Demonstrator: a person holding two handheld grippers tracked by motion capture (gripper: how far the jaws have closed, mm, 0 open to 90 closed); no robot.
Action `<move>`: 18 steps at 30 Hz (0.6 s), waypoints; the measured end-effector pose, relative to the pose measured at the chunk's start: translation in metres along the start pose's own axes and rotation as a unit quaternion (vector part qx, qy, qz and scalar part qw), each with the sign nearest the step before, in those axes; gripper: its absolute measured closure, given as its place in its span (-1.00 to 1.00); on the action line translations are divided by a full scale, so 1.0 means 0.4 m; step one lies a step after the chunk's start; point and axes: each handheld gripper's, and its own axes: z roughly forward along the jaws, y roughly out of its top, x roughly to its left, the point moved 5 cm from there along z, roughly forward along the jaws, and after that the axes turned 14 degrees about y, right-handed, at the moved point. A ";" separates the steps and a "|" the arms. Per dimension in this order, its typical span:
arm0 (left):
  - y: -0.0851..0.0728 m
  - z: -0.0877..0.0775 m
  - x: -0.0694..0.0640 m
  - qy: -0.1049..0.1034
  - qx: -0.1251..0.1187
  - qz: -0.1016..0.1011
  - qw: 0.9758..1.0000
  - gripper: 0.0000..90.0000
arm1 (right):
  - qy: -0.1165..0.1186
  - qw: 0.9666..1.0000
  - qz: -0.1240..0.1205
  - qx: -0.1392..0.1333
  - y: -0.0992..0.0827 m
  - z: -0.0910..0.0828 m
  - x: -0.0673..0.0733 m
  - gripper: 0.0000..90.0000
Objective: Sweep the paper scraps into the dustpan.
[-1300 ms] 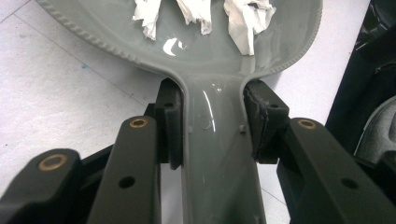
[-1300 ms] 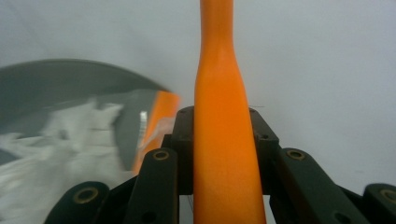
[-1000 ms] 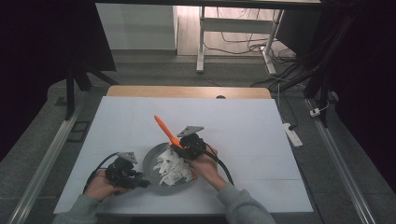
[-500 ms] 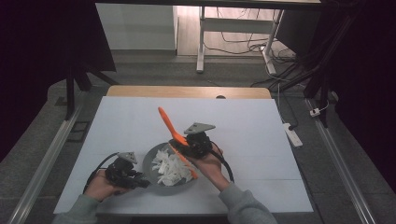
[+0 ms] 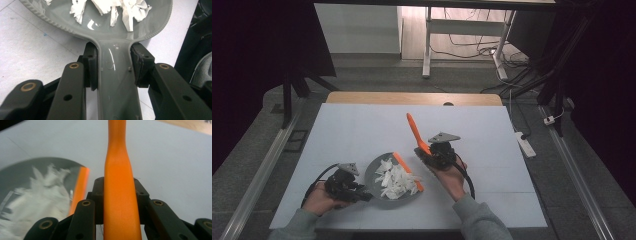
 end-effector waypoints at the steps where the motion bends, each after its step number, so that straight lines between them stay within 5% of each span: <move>1: 0.000 0.000 -0.001 0.000 0.000 0.000 1.000 0.37 | -0.005 1.000 0.005 0.003 -0.007 0.001 -0.007 0.56; 8: -0.002 0.004 -0.008 0.002 -0.002 -0.006 1.000 0.37 | -0.001 0.999 0.033 0.025 -0.048 0.018 -0.001 0.56; 18: 0.000 0.007 -0.012 0.005 -0.002 -0.011 1.000 0.37 | 0.065 0.998 0.000 0.026 -0.030 0.063 0.136 0.56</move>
